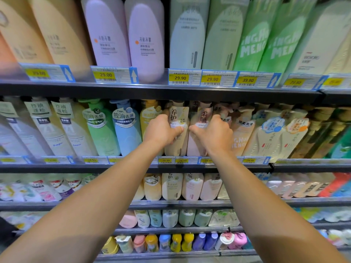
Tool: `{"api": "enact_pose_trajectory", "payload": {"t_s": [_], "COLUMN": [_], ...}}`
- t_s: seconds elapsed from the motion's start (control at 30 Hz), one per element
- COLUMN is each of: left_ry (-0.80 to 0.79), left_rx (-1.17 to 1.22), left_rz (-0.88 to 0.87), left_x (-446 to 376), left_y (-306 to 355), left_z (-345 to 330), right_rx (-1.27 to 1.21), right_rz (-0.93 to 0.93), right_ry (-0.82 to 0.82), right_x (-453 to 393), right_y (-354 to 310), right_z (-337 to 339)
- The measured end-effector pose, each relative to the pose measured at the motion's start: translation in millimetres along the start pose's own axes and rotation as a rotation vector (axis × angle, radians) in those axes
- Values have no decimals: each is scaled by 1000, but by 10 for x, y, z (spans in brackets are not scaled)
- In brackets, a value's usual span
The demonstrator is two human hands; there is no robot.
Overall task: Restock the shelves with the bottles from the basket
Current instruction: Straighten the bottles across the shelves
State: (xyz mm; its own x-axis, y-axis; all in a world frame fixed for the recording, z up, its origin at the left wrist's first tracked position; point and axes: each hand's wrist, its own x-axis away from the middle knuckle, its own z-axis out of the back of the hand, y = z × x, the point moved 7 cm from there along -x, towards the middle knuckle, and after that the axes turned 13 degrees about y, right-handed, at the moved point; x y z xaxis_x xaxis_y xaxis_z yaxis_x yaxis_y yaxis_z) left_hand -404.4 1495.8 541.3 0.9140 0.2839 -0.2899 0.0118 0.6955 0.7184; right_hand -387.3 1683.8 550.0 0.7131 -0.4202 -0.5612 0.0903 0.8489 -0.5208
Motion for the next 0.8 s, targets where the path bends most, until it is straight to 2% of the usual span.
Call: {"api": "enact_pose_trajectory", "payload": {"t_s": [0.37, 0.53, 0.63, 0.73, 0.8], "left_ry": [166, 200, 261, 223, 186], "left_rx": [32, -157, -342, -523, -601], "left_rz": [-270, -394, -498, -467, -436], "left_x": [420, 614, 745, 738, 691], "left_y": [-153, -556, -668, -835, -928], "left_z": [353, 418, 386, 301, 268], "right_rx": [-269, -244, -129, 9, 81], "right_rz": [-28, 161, 351, 522, 559], "right_ry": [72, -93, -106, -182, -228], "right_x": [418, 756, 949, 1163, 1240], "right_y": [175, 132, -1, -145, -169], "right_z": [210, -32, -132, -313, -439]}}
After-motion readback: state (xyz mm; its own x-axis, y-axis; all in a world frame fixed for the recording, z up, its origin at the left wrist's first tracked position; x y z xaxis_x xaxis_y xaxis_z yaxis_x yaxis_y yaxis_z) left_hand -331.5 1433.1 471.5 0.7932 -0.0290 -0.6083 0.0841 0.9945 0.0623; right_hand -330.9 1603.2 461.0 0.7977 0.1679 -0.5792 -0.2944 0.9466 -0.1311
